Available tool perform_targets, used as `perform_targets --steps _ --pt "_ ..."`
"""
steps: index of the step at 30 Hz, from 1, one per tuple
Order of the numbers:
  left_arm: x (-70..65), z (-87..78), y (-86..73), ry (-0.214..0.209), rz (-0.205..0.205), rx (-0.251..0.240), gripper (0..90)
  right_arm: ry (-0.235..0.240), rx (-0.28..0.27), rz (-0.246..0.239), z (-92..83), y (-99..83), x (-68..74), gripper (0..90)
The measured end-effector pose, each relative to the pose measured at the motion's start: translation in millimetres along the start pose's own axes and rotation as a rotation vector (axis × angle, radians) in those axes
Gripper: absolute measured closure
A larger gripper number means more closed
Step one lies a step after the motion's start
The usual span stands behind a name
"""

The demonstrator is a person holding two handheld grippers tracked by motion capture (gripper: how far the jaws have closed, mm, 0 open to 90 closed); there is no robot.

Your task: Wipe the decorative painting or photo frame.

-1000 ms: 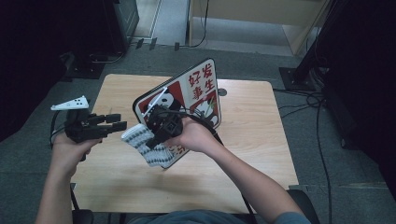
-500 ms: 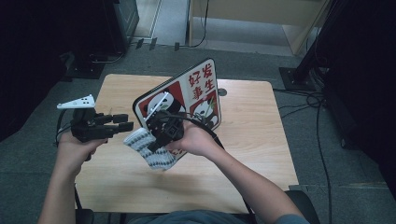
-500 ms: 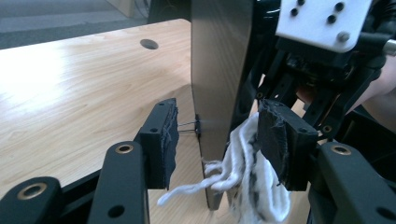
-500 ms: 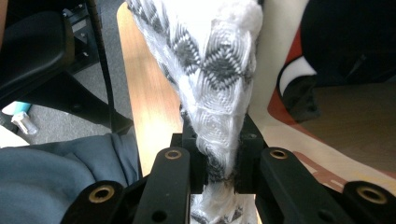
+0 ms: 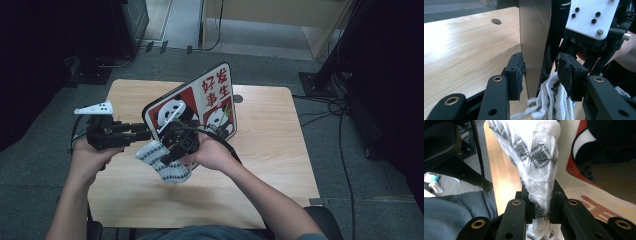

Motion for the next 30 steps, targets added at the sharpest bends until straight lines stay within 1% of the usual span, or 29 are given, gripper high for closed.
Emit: perform_targets --steps 3,5,9,12,16,18,27,30 --pt "-0.2 3.5 0.4 -0.008 -0.002 0.010 59.0 -0.001 -0.004 0.003 1.1 -0.9 0.3 79.9" --pt "-0.4 6.1 0.2 -0.014 -0.012 0.016 60.8 -0.001 -0.005 0.003 1.8 -1.6 0.5 79.5" --pt "-0.9 10.1 0.1 -0.020 -0.009 0.026 64.6 -0.004 -0.012 0.005 3.0 -3.7 0.1 79.6" --pt "-1.5 13.3 0.0 -0.027 -0.012 0.043 68.2 -0.009 -0.008 0.001 3.9 -4.7 0.4 79.7" --pt "-2.3 15.5 0.0 -0.022 -0.010 0.056 73.4 -0.011 -0.005 0.001 6.3 -6.4 0.2 79.7" --pt "-1.8 15.4 -0.2 -0.024 -0.018 0.059 75.8 -0.008 -0.004 0.007 7.8 -7.4 0.2 79.7" --pt "-2.0 15.1 -0.5 -0.019 -0.022 0.059 76.6 -0.008 -0.001 0.006 14.9 -14.7 -0.9 79.8" --pt "-2.1 15.1 -0.6 -0.018 -0.023 0.058 76.6 -0.017 -0.009 -0.008 17.3 -18.6 -1.9 79.9"
Point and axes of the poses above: each handheld gripper's, and its own axes: z roughly forward along the jaws, y roughly out of its top, x roughly to its left, the point moved 1 cm from there along z, roughly forward along the jaws, and after that the axes turned 12 degrees about -z, right-handed, at the moved point
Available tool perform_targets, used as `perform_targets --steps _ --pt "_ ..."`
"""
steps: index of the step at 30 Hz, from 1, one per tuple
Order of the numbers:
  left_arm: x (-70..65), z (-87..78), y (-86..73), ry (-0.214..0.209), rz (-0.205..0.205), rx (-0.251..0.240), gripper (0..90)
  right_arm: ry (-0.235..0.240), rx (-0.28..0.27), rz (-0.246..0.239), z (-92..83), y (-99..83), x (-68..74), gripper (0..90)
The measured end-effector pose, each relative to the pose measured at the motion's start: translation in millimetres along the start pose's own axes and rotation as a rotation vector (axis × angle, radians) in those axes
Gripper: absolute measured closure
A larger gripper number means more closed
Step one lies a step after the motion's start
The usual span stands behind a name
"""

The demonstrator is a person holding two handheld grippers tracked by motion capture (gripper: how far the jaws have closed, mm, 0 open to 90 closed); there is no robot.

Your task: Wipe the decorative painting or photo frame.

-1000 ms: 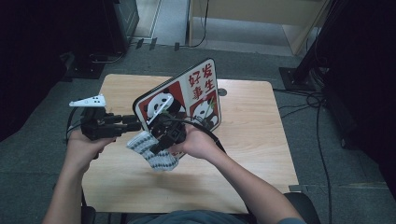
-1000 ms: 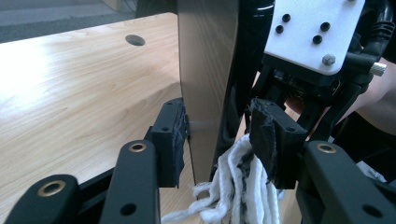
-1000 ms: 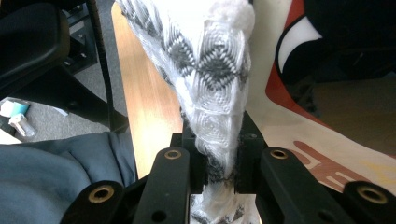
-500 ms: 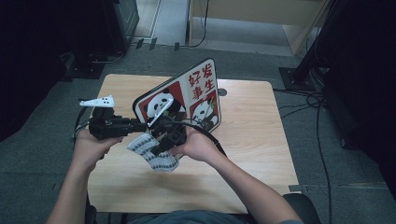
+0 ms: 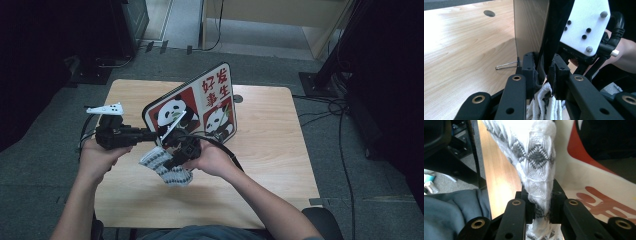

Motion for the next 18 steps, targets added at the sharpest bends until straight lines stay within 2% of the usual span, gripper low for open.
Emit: perform_targets --steps 14,18 --pt "0.3 0.1 -0.4 -0.002 -0.005 -0.006 76.6 -0.007 -0.006 0.009 13.5 -18.2 -2.5 80.1" --pt "0.2 0.1 -0.5 -0.001 -0.005 -0.006 76.6 -0.014 0.001 -0.005 17.9 -22.6 -2.8 80.0"
Point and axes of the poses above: each handheld gripper's, and its own axes: z roughly forward along the jaws, y roughly out of its top, x roughly to its left, the point moved 1 cm from there along z, roughly forward along the jaws, and after that the axes turned 12 degrees about -z, right-handed, at the moved point
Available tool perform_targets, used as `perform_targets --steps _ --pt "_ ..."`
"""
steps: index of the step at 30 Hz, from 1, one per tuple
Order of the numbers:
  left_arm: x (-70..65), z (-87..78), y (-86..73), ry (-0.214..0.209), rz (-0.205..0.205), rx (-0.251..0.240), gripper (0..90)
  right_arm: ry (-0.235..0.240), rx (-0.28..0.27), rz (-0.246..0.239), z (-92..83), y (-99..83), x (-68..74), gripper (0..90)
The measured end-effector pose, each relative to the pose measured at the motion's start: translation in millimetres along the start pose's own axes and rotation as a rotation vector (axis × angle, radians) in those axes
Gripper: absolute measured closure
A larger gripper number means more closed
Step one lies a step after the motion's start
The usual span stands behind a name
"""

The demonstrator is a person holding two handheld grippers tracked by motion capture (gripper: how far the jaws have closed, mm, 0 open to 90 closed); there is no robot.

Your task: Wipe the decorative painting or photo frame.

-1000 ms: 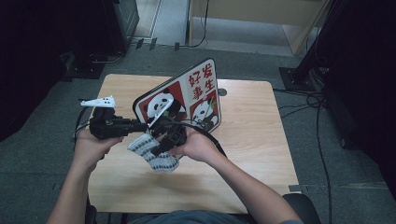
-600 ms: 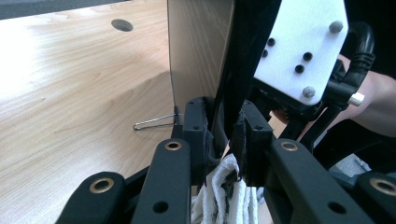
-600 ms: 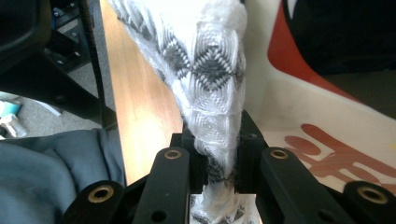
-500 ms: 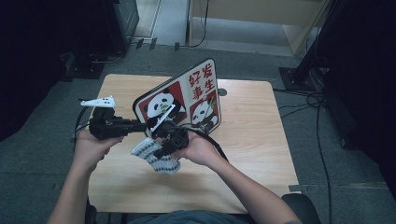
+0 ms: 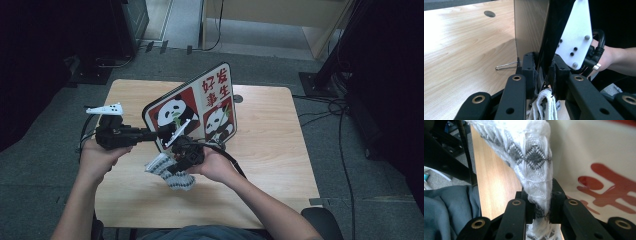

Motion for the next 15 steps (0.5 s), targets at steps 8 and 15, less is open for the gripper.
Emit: perform_targets --steps 8,15 --pt "0.2 -0.2 -0.7 -0.001 -0.002 -0.002 76.6 0.000 0.008 0.015 7.9 -11.5 -2.5 80.0" --pt "0.5 -0.1 -0.9 -0.001 -0.003 -0.006 76.7 0.001 0.007 0.032 12.6 -23.5 -6.1 80.0"
Point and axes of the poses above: each handheld gripper's, and its own axes: z roughly forward along the jaws, y roughly out of its top, x roughly to its left, the point moved 1 cm from there along z, roughly forward along the jaws, and after that the axes turned 12 degrees about -z, right-handed, at the moved point
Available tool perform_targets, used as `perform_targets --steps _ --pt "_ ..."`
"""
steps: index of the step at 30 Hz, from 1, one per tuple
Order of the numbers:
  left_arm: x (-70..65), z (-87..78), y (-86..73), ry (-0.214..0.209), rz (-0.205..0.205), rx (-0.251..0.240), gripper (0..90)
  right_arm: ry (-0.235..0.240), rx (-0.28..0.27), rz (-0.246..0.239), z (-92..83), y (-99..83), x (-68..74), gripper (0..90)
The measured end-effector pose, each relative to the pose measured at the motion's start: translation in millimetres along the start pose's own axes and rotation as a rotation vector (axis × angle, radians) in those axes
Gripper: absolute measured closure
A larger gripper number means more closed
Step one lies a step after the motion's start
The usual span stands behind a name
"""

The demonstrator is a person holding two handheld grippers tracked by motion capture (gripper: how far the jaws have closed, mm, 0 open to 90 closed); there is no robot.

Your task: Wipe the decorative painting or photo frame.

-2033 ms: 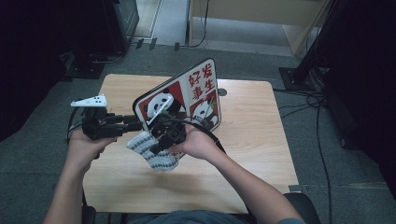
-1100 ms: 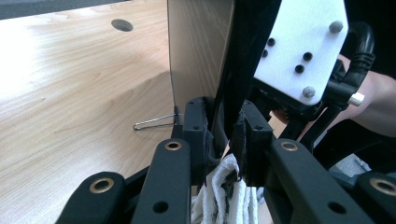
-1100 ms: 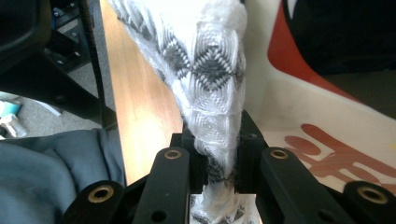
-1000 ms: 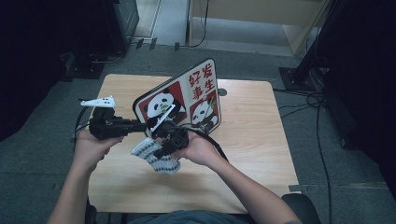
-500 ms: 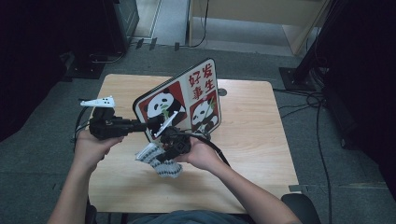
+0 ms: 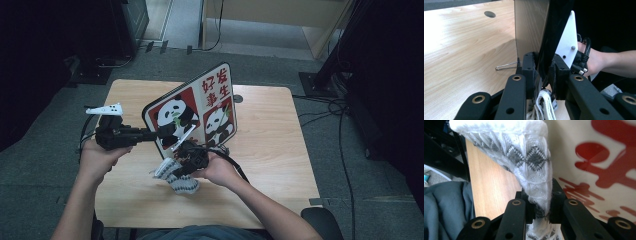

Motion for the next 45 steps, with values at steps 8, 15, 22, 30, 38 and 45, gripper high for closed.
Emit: perform_targets --steps 8,15,22,30,38,45 --pt "0.4 0.0 -0.5 0.001 0.001 -0.005 76.7 -0.015 -0.016 0.027 -5.3 -11.9 -5.5 80.1" --pt "0.1 0.4 -0.9 0.006 0.003 -0.011 76.6 -0.028 -0.053 0.039 -28.2 -18.2 -7.4 80.5" --pt "0.0 0.6 -1.5 0.014 0.008 -0.018 76.4 -0.042 -0.073 0.015 -53.0 -14.4 -4.0 80.5" --pt "0.1 0.9 -2.1 0.018 0.011 -0.028 76.5 -0.079 -0.121 0.012 -84.2 -10.6 -5.5 80.4" --pt "-0.2 1.0 -2.3 0.019 0.008 -0.032 76.6 -0.096 -0.163 0.003 -117.8 7.4 -7.5 80.4" --pt "-0.2 1.8 -2.8 0.019 0.008 -0.037 76.7 -0.135 -0.191 -0.034 -160.1 42.9 -4.9 80.3"
Point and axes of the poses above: each handheld gripper's, and its own axes: z roughly forward along the jaws, y roughly out of its top, x roughly to its left, the point moved 1 cm from there along z, roughly forward along the jaws, and after that the axes turned 12 degrees about -z, right-handed, at the moved point
